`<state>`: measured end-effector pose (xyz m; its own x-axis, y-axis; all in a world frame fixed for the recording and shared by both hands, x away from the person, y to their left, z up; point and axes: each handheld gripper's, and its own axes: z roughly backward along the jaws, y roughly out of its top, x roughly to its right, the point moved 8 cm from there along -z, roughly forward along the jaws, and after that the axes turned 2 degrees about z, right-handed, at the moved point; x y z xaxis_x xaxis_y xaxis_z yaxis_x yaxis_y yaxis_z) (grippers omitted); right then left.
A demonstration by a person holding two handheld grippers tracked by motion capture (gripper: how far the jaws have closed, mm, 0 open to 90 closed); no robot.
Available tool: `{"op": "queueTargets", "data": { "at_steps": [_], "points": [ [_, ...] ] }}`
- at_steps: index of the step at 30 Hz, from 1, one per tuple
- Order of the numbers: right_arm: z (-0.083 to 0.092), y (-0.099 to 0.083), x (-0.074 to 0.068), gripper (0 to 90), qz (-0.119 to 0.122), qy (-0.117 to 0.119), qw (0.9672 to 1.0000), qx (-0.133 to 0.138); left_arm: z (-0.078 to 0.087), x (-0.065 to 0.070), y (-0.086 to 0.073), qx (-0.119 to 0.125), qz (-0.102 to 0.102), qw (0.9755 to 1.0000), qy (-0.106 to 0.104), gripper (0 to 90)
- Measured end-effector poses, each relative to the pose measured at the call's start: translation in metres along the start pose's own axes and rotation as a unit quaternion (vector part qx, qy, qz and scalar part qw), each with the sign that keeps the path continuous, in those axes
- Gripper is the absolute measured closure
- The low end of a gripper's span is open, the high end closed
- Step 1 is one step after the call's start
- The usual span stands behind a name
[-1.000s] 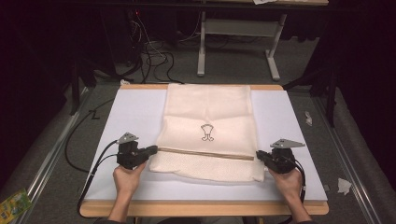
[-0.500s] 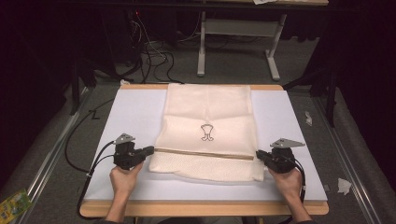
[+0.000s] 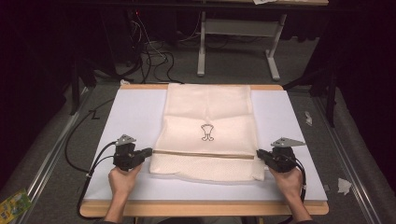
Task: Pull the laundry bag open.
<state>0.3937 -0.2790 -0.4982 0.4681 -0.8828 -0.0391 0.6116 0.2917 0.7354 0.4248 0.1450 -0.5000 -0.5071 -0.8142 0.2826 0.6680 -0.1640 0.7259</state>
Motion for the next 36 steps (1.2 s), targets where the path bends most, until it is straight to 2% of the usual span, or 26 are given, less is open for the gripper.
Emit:
{"op": "queueTargets", "data": {
  "at_steps": [7, 16, 23, 36],
  "points": [
    [-0.001, -0.0019, 0.0016, 87.1, -0.005, 0.0, 1.0, -0.002, -0.001, -0.0017, -0.005, -0.01, 0.0, 0.9999, 0.003, 87.4],
    [-0.003, -0.0056, 0.003, 87.1, -0.007, 0.002, 1.0, -0.004, 0.0002, -0.0011, -0.0064, -0.01, -0.003, 0.9999, 0.004, 87.4],
    [-0.006, -0.0071, 0.0023, 87.0, -0.008, -0.004, 0.9999, -0.009, -0.0019, -0.0014, -0.0079, -0.008, 0.005, 0.9999, 0.002, 87.4],
    [-0.0078, -0.0073, 0.0009, 83.7, -0.002, -0.005, 0.9998, -0.017, -0.0005, 0.0055, -0.0039, -0.002, -0.016, 0.9998, -0.01, 85.8]
  ]
}}
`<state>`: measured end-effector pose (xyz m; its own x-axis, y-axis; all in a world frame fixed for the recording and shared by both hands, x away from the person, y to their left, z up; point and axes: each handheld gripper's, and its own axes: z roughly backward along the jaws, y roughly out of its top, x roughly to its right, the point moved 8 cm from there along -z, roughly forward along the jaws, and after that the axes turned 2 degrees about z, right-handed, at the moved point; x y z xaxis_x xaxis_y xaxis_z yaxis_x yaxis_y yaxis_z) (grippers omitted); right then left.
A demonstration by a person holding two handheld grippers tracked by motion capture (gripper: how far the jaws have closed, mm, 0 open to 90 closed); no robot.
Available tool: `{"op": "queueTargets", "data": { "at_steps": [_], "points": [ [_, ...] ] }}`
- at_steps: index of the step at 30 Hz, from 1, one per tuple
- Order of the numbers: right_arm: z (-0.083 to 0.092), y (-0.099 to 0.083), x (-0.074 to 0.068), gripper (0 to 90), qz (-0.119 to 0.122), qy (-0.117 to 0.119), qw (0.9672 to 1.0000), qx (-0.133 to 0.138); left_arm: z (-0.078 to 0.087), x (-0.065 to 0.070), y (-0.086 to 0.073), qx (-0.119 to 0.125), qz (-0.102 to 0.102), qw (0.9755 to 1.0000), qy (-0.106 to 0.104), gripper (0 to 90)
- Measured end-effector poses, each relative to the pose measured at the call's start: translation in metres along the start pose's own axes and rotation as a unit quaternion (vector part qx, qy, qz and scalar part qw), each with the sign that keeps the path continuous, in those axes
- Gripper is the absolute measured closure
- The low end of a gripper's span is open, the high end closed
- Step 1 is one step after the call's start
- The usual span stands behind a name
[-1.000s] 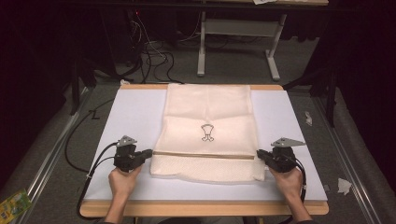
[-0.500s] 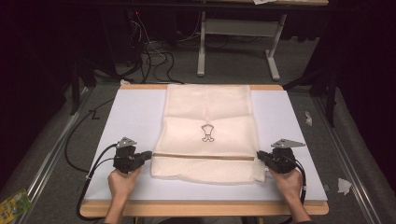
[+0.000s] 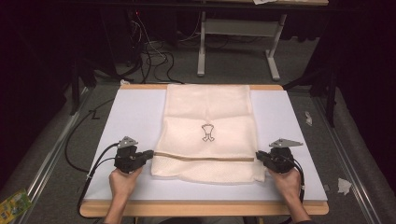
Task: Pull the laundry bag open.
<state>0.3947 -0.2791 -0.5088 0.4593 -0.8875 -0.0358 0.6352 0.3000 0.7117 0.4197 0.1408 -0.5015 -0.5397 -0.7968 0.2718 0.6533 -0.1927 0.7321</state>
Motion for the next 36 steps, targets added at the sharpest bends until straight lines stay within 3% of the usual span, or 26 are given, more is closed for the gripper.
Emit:
{"op": "queueTargets", "data": {
  "at_steps": [5, 8, 13, 18, 26, 36],
  "points": [
    [0.0, 0.001, -0.001, 78.7, 0.0, 0.0, 1.0, 0.005, 0.0, 0.001, -0.001, -0.004, -0.008, 1.0, 0.001, 84.0],
    [0.0, 0.001, -0.001, 69.9, 0.004, -0.004, 1.0, 0.002, 0.002, 0.007, 0.0, 0.003, -0.011, 0.9999, -0.013, 77.5],
    [0.012, 0.01, -0.003, 62.5, 0.011, -0.014, 0.9991, 0.038, 0.005, 0.017, 0.01, 0.023, -0.026, 0.9994, -0.009, 66.3],
    [0.024, 0.02, -0.005, 61.9, 0.012, -0.009, 0.9977, 0.066, 0.019, 0.025, 0.026, 0.057, -0.047, 0.9972, -0.003, 61.8],
    [0.037, 0.031, -0.001, 62.4, 0.005, -0.003, 0.9957, 0.092, 0.034, 0.02, 0.038, 0.089, -0.044, 0.995, 0.006, 60.2],
    [0.057, 0.032, 0.022, 62.2, -0.024, -0.009, 0.9913, 0.129, 0.052, 0.007, 0.045, 0.122, -0.027, 0.9921, 0.018, 59.2]
  ]
}}
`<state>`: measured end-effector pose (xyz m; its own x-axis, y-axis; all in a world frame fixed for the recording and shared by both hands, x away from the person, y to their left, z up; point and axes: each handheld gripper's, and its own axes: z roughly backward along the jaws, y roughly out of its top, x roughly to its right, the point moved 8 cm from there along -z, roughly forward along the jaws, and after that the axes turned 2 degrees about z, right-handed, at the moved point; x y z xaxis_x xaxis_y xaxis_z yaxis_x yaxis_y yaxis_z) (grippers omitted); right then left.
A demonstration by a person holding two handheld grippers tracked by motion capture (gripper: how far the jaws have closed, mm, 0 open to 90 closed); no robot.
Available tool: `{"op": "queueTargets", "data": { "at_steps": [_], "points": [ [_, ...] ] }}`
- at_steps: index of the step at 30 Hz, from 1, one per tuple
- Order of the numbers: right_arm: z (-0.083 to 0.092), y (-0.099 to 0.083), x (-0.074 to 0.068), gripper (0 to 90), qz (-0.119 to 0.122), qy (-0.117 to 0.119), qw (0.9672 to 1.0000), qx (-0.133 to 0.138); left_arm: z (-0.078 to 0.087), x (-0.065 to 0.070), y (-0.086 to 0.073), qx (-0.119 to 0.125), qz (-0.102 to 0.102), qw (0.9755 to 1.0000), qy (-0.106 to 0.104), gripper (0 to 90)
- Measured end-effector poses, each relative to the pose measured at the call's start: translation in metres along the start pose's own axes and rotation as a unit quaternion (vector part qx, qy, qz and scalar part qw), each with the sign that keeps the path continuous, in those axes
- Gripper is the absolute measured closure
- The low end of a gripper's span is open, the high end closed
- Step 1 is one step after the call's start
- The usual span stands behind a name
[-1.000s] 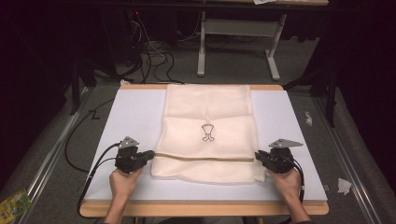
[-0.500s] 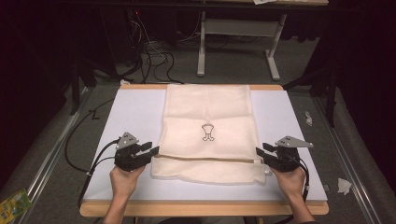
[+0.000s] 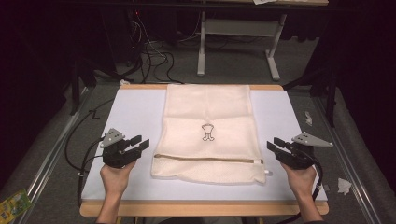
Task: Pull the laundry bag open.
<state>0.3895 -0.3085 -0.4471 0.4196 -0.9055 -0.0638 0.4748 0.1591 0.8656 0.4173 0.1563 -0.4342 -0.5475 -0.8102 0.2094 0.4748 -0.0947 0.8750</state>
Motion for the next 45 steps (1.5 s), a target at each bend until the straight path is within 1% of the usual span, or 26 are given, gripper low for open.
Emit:
{"op": "queueTargets", "data": {
  "at_steps": [1, 4, 9, 11, 14, 17, 22, 25, 29, 35, 39, 45],
  "points": [
    [0.003, 0.0, 0.003, 62.2, -0.005, -0.002, 1.0, 0.003, 0.0, 0.0, 0.0, 0.002, 0.001, 1.0, 0.0, 59.2],
    [0.008, -0.002, 0.01, 62.2, -0.009, -0.007, 0.9999, 0.009, 0.001, -0.004, 0.0, 0.001, 0.004, 1.0, 0.004, 59.0],
    [0.015, -0.006, 0.022, 62.1, -0.024, -0.018, 0.9994, 0.016, 0.003, -0.012, -0.002, 0.006, 0.012, 0.9998, 0.013, 58.8],
    [0.019, -0.009, 0.029, 62.0, -0.028, -0.028, 0.999, 0.022, 0.004, -0.015, -0.003, 0.004, 0.015, 0.9998, 0.015, 58.3],
    [0.021, -0.013, 0.036, 61.9, -0.037, -0.033, 0.9985, 0.021, 0.005, -0.02, -0.007, 0.004, 0.016, 0.9996, 0.023, 58.2],
    [0.023, -0.018, 0.042, 61.9, -0.045, -0.04, 0.9981, 0.016, 0.006, -0.026, -0.01, 0.005, 0.024, 0.9993, 0.029, 58.3],
    [0.023, -0.025, 0.048, 61.9, -0.051, -0.046, 0.9975, 0.013, 0.006, -0.035, -0.016, 0.007, 0.035, 0.9987, 0.037, 58.2],
    [0.022, -0.03, 0.054, 61.2, -0.061, -0.046, 0.997, 0.009, 0.005, -0.039, -0.019, 0.005, 0.036, 0.9986, 0.039, 57.7],
    [0.02, -0.039, 0.062, 61.0, -0.072, -0.052, 0.996, 0.001, 0.005, -0.043, -0.022, -0.001, 0.036, 0.9984, 0.043, 57.4],
    [0.019, -0.047, 0.068, 61.0, -0.084, -0.059, 0.9947, -0.002, 0.002, -0.048, -0.025, -0.002, 0.04, 0.9979, 0.051, 57.6],
    [0.018, -0.051, 0.071, 60.9, -0.089, -0.062, 0.9941, -0.006, -0.002, -0.05, -0.028, -0.005, 0.044, 0.9977, 0.052, 57.4],
    [0.014, -0.057, 0.073, 60.3, -0.09, -0.065, 0.9937, -0.015, -0.009, -0.055, -0.036, -0.017, 0.048, 0.997, 0.058, 56.9]
  ]
}}
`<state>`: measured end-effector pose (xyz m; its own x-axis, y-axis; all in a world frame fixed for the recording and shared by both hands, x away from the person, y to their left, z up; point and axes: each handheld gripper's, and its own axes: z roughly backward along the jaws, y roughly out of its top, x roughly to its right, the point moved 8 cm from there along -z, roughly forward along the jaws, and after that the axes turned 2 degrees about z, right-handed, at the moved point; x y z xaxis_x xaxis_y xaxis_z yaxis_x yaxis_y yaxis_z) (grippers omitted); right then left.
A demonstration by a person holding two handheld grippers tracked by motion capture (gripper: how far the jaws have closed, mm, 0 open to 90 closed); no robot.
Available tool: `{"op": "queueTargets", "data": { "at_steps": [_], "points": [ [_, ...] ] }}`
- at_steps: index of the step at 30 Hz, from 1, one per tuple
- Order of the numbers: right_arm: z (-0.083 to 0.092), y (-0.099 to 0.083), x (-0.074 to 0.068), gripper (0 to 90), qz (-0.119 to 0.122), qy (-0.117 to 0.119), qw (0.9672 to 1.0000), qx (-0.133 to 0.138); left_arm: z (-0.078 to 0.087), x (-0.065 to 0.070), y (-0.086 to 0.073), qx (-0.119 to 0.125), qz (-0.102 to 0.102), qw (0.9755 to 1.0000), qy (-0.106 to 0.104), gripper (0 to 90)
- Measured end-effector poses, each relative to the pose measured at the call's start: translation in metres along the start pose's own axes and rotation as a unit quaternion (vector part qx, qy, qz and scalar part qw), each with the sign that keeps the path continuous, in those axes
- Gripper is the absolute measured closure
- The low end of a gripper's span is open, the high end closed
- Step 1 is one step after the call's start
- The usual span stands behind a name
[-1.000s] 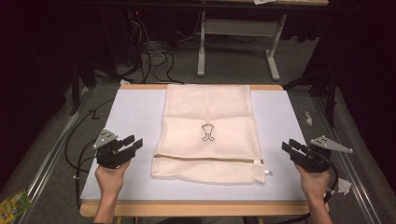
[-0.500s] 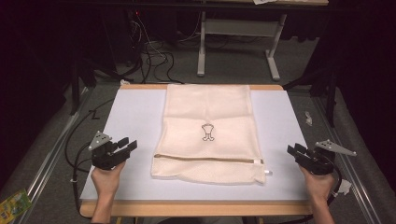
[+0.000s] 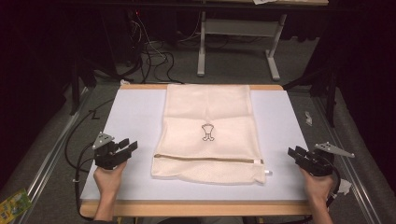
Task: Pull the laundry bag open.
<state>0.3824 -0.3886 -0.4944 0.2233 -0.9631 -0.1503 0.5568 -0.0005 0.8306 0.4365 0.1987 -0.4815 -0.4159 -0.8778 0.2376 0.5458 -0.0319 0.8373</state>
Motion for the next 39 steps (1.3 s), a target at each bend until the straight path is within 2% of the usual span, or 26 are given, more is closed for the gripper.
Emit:
{"op": "queueTargets", "data": {
  "at_steps": [3, 10, 16, 20, 26, 35, 39],
  "points": [
    [-0.002, -0.002, 0.0, 59.8, -0.005, -0.001, 1.0, -0.004, -0.003, -0.001, -0.003, -0.004, 0.001, 1.0, 0.003, 56.6],
    [-0.006, -0.003, -0.003, 59.0, 0.004, -0.004, 1.0, -0.008, -0.009, -0.004, -0.007, -0.009, 0.0, 0.9999, 0.012, 56.3],
    [-0.013, -0.004, -0.003, 58.3, 0.0, -0.012, 0.9999, -0.013, -0.018, -0.004, -0.008, -0.011, 0.002, 0.9998, 0.017, 56.2],
    [-0.018, -0.006, -0.004, 58.1, 0.0, -0.014, 0.9997, -0.018, -0.022, -0.005, -0.011, -0.016, -0.003, 0.9996, 0.023, 56.0],
    [-0.024, -0.007, -0.005, 58.0, 0.002, -0.018, 0.9996, -0.023, -0.031, -0.007, -0.013, -0.02, 0.003, 0.9994, 0.029, 55.3],
    [-0.033, -0.01, -0.007, 58.0, 0.008, -0.025, 0.9991, -0.033, -0.038, -0.01, -0.018, -0.032, -0.005, 0.9985, 0.044, 55.2],
    [-0.033, -0.009, -0.006, 57.9, 0.011, -0.031, 0.9989, -0.033, -0.04, -0.01, -0.018, -0.026, -0.004, 0.9985, 0.047, 54.9]
  ]
}}
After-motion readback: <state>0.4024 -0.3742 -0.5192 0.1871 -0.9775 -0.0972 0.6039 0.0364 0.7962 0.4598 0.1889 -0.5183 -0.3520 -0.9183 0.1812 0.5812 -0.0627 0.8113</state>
